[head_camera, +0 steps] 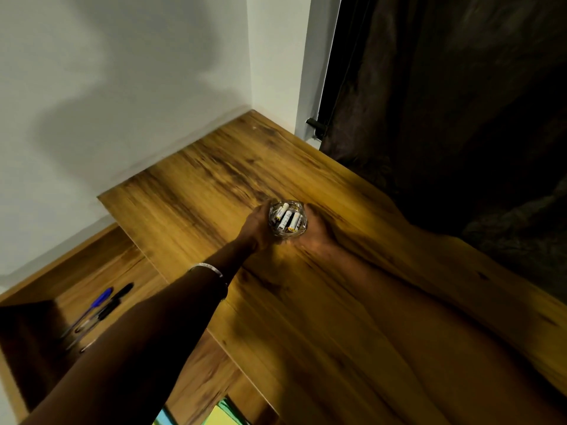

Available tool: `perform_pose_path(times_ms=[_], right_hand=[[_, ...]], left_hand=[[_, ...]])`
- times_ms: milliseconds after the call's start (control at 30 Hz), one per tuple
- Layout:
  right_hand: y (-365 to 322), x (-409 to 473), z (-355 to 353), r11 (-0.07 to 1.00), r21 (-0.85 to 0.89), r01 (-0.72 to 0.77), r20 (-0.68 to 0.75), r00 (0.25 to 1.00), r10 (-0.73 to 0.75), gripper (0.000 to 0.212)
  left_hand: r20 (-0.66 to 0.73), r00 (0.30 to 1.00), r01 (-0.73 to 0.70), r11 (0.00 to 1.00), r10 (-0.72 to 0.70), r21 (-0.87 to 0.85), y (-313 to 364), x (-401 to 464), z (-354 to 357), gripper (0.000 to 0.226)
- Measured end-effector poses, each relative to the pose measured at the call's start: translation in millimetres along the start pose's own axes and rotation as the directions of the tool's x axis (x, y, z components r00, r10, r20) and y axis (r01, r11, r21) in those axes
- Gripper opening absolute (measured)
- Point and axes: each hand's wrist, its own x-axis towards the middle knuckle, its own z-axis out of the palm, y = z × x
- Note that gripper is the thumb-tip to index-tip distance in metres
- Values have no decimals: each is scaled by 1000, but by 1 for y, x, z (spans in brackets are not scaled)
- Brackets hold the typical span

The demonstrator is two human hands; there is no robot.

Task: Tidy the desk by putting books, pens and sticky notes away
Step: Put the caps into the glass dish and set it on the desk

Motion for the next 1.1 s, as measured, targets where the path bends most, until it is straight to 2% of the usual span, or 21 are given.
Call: perform_pose_path(times_ms=[167, 267, 400, 533, 600, 633, 733, 800, 967, 1100], right_hand=[[-16, -10, -4, 998, 50, 28, 1, 1000, -28, 111], [-16, -10, -3, 999, 45, 19, -20, 1000, -18, 107], [-1, 1, 4, 999, 46, 18, -18, 1000, -18, 115], [-27, -31, -9, 997, 71, 30, -55, 998, -26, 99], [-32, -41, -10, 997, 68, 32, -7, 999, -31, 88], [-34, -46, -12, 997, 69, 45, 18, 999, -46, 87], [-31, -50, -9, 996, 76, 48, -59, 997, -43, 95], [-31, -57, -10, 998, 23, 61, -42, 997, -60, 86], [-33, -80, -10, 997, 48, 56, -36, 998, -55, 84], [-23, -97, -3, 995, 67, 72, -29, 997, -70, 88]], left_hand=[[2, 1000, 0, 1000, 0, 1, 1, 1, -2, 100], [-41, 999, 0, 992, -5, -125, -11, 10, 7, 105], [-44, 998, 34, 992, -39, -125, -14, 10, 8, 102], [-53, 999, -8, 994, 2, -110, -11, 2, 6, 96], [-51, 999, -22, 993, 16, -119, -6, -6, 2, 94], [-56, 998, -23, 992, 16, -125, -6, -8, 2, 93], [-43, 999, -1, 984, -7, -179, -3, -20, -4, 90], [-33, 999, 10, 980, -17, -201, -1, -30, -6, 88], [-44, 999, -23, 995, 18, -101, 11, -62, -15, 85], [-68, 997, -32, 995, 25, -97, 19, -94, -16, 77]])
